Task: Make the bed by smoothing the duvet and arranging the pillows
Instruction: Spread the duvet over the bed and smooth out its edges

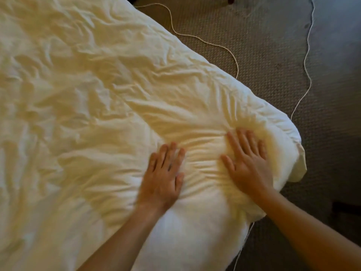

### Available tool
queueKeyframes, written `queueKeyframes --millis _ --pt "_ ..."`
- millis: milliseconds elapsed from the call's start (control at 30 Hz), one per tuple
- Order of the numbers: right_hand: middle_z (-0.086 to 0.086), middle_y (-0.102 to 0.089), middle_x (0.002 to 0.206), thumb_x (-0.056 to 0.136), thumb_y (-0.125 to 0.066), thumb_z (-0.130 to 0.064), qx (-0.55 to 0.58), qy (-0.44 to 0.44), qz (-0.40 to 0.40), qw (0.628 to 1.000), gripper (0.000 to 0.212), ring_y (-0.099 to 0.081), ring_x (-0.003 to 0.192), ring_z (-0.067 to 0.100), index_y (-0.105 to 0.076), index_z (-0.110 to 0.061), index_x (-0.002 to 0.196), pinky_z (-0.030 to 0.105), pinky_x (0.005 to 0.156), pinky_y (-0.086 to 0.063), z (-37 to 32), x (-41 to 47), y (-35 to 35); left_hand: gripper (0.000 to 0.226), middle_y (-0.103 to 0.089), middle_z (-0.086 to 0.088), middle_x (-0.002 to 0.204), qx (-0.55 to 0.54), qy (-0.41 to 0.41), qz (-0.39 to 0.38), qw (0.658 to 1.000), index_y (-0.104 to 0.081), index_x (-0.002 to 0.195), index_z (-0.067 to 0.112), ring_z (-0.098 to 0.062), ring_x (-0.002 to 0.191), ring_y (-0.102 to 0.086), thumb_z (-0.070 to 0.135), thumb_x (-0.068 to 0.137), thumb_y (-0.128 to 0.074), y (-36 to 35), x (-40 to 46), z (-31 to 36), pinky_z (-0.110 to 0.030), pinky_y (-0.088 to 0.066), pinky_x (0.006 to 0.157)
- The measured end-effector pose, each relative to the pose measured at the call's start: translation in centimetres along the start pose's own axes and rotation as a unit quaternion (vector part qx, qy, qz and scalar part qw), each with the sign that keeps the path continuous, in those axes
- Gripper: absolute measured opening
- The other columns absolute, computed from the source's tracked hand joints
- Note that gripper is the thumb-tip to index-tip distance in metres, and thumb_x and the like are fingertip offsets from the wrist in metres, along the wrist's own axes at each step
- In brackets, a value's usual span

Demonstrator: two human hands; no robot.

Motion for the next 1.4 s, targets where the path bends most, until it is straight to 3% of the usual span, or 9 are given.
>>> queueKeyframes --millis 167,267,400,533,700,933,1067,1167,1400 --pt "0.001 0.009 0.167 0.092 -0.008 -0.068 0.046 -0.214 0.004 0.976 0.077 0.011 0.153 0.023 0.004 -0.031 0.158 0.055 0.122 0.002 5.2 -2.3 0.7 0.065 -0.020 -0.010 0.163 0.053 0.175 0.025 0.983 -0.025 0.156 0.022 -0.034 0.149 -0.019 0.041 0.094 -0.029 1.2 -4.6 -10.7 -0.055 -0.016 0.118" --pt "0.002 0.011 0.167 0.100 -0.018 -0.058 0.107 -0.224 0.017 0.968 0.070 0.014 0.152 0.021 0.003 -0.026 0.159 0.053 0.122 0.005 0.2 -3.8 1.6 0.067 -0.014 -0.015 0.164 -0.022 0.253 0.045 0.966 -0.019 0.157 0.018 -0.033 0.151 -0.010 0.041 0.095 -0.021 2.6 -6.9 -12.3 -0.054 -0.009 0.120" --pt "-0.004 0.015 0.166 0.100 -0.019 -0.055 0.141 -0.082 0.005 0.987 0.067 0.018 0.152 0.017 0.003 -0.032 0.159 0.044 0.122 0.009 -11.1 -8.8 -0.8 0.065 -0.007 -0.007 0.166 -0.072 0.103 0.020 0.992 -0.016 0.158 0.022 -0.026 0.153 -0.003 0.037 0.095 -0.026 1.3 -10.7 -4.7 -0.050 -0.010 0.122" --pt "-0.004 0.012 0.166 0.097 -0.015 -0.062 0.061 -0.084 -0.016 0.994 0.069 0.015 0.152 0.020 0.004 -0.035 0.158 0.045 0.123 0.007 -10.3 -14.1 -5.0 0.063 -0.016 -0.003 0.165 -0.002 0.014 -0.012 1.000 -0.025 0.156 0.024 -0.026 0.151 -0.015 0.040 0.095 -0.033 -1.2 -16.0 -5.0 -0.051 -0.018 0.119" --pt "0.005 0.015 0.166 0.094 -0.010 -0.064 0.148 -0.312 0.001 0.938 0.076 0.018 0.152 0.026 0.010 -0.030 0.158 0.045 0.119 0.013 -4.9 -17.3 -4.1 0.068 -0.023 -0.015 0.161 -0.002 0.277 0.034 0.960 -0.028 0.155 0.015 -0.036 0.149 -0.018 0.042 0.093 -0.029 0.0 -20.0 -16.0 -0.059 -0.014 0.117" --pt "-0.003 0.016 0.166 0.101 -0.024 -0.053 0.104 0.016 -0.021 0.994 0.067 0.016 0.152 0.020 0.005 -0.034 0.158 0.046 0.123 0.003 -21.3 -15.4 -4.5 0.062 -0.002 0.001 0.166 -0.059 0.058 -0.004 0.997 -0.014 0.158 0.028 -0.023 0.153 -0.001 0.039 0.099 -0.030 0.1 -15.7 -9.0 -0.045 -0.002 0.123" --pt "-0.002 0.017 0.166 0.095 -0.013 -0.067 0.067 -0.112 -0.026 0.991 0.072 0.017 0.152 0.022 0.015 -0.039 0.155 0.052 0.123 0.001 -14.2 -10.7 -4.1 0.066 -0.017 -0.005 0.164 0.024 0.168 0.003 0.986 -0.023 0.156 0.026 -0.032 0.150 -0.019 0.047 0.094 -0.026 1.3 -14.0 -18.8 -0.056 -0.016 0.117" --pt "0.001 0.016 0.166 0.092 -0.006 -0.070 0.099 -0.170 0.010 0.980 0.077 0.017 0.152 0.022 0.012 -0.032 0.157 0.053 0.123 0.002 -12.3 -5.0 -0.6 0.072 -0.007 -0.012 0.165 0.000 0.294 0.027 0.956 -0.015 0.158 0.020 -0.033 0.152 -0.005 0.051 0.093 -0.015 5.2 -10.9 -26.2 -0.055 -0.005 0.120" --pt "0.000 0.010 0.167 0.100 -0.022 -0.054 0.106 0.071 0.034 0.991 0.068 0.013 0.153 0.022 0.000 -0.028 0.159 0.043 0.122 0.006 -27.5 9.9 2.3 0.069 0.004 -0.002 0.166 -0.084 0.149 0.070 0.983 -0.006 0.159 0.025 -0.022 0.153 0.007 0.043 0.092 -0.010 9.7 5.2 -22.6 -0.043 0.001 0.123"
Point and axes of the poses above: each hand's wrist, its own x-axis towards the middle knuckle, its own y-axis out of the back of the hand, z = x × y, the point moved 8 cm from there along x, towards the middle knuckle
